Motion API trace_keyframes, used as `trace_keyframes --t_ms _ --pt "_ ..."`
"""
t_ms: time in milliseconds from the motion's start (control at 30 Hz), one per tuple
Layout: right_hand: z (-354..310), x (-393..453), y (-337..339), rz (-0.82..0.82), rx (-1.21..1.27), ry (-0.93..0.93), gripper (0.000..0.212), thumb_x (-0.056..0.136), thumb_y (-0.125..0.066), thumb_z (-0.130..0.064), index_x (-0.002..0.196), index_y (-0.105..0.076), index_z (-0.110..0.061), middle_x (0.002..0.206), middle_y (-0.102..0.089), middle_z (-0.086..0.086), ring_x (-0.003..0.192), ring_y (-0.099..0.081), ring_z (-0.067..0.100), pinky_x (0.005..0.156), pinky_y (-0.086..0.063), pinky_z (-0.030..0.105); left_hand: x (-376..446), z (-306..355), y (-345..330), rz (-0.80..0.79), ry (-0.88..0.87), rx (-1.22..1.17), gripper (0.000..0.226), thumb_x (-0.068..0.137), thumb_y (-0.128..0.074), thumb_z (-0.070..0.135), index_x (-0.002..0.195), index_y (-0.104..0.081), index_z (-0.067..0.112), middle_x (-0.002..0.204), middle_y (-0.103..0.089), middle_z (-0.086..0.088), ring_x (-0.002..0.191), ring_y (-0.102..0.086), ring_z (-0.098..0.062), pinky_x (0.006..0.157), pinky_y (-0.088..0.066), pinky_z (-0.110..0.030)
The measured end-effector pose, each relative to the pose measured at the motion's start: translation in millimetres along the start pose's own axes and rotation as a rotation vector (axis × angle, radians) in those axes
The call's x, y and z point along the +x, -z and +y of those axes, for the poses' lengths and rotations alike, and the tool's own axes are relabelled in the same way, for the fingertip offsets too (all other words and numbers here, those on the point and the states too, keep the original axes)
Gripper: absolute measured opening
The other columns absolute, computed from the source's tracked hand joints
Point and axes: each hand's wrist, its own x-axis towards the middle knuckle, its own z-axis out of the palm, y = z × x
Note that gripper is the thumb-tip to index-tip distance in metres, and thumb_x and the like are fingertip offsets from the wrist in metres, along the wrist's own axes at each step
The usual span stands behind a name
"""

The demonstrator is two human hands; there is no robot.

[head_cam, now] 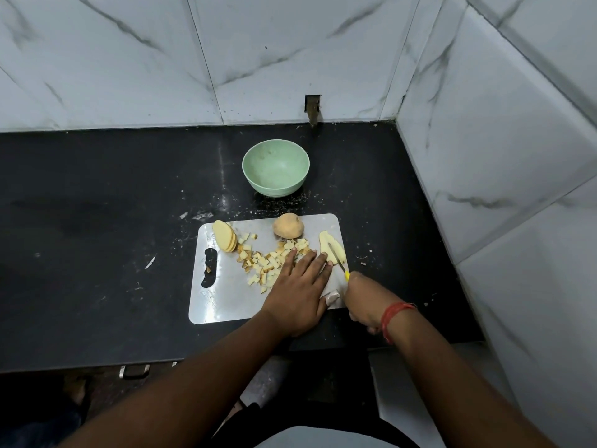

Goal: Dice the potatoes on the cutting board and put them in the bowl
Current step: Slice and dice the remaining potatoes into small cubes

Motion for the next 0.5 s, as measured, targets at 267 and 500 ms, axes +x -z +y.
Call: trace_keyframes --t_ms 267,500 --pt "23 -11 -18 -0.02 -0.025 -0.036 0.029 0.1 -0.038 -0.01 0.127 -0.046 -0.001 0.121 -0.057 0.02 0.111 -0.058 0.037 0.087 -0.047 0.036 0 1 2 -0.024 0.011 -0.022 0.071 0.107 -0.016 0.056 0.153 -0.046 0.011 0.159 -0.043 -0.013 0.15 -0.033 -0.032 0.125 -0.017 -0.058" --pt "33 -24 -24 -0.047 -0.046 -0.055 0.028 0.1 -0.037 -0.011 0.126 -0.044 -0.003 0.119 -0.057 0.017 0.11 -0.058 0.034 0.08 -0.042 0.031 -2 2 4 -0.024 0.017 -0.039 0.075 0.106 -0.008 0.056 0.154 -0.045 0.012 0.16 -0.042 -0.012 0.15 -0.033 -0.031 0.125 -0.017 -0.057"
